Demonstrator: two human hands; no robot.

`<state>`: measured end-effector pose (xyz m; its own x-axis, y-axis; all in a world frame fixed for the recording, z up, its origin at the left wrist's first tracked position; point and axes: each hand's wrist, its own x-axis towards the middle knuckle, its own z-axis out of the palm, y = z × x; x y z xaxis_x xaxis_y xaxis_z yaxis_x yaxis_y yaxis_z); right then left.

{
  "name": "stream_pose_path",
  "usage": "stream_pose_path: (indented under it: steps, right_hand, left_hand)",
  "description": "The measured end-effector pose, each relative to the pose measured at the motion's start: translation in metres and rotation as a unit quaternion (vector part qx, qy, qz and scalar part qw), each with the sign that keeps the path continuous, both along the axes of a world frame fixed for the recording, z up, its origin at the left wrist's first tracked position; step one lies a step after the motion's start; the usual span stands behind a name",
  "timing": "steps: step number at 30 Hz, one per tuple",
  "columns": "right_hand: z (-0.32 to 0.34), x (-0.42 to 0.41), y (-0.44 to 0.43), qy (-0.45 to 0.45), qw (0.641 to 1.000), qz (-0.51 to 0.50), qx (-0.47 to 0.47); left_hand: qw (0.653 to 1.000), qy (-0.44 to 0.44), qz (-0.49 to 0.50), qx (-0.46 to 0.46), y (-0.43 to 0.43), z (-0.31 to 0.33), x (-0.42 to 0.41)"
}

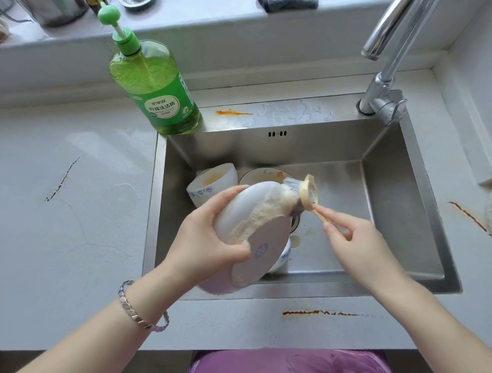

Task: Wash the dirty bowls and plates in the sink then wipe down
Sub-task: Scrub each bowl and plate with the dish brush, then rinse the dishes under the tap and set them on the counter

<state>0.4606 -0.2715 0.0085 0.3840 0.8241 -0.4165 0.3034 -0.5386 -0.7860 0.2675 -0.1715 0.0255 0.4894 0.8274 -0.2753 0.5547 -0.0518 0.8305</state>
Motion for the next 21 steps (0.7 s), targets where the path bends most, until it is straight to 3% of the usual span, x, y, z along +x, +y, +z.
stream_pose_path:
  steps: [3, 6, 8, 11, 13, 17, 21]
  right_hand:
    - [0.019, -0.013, -0.001, 0.006, 0.997, 0.054, 0.048]
    - [0.008, -0.003, -0.001, 0.007, 0.999, 0.029, 0.040]
    - [-0.021, 0.021, -0.001, -0.035, 0.998, 0.007, -0.044]
    - [-0.056, 0.052, -0.015, -0.102, 0.965, 0.082, -0.226]
    - [-0.067, 0.071, -0.022, -0.141, 0.949, 0.105, -0.260]
    - [-0.068, 0.124, -0.004, -0.241, 0.944, 0.046, -0.222]
    - [-0.044, 0.168, 0.042, -0.231, 0.966, 0.026, -0.115]
  left_hand:
    - [1.000, 0.007, 0.011, 0.003, 0.003, 0.000, 0.005]
    - [1.000, 0.004, 0.015, -0.002, 0.007, 0.001, 0.012]
    - [1.000, -0.002, 0.011, -0.008, 0.009, 0.000, 0.016]
    - [1.000, -0.003, 0.007, -0.003, 0.011, -0.002, 0.026]
    - [1.000, 0.004, 0.012, 0.003, 0.015, -0.004, 0.035]
    - [0.999, 0.016, 0.038, 0.004, 0.026, -0.012, 0.056]
    - [0.996, 0.015, 0.087, -0.010, 0.036, -0.022, 0.073]
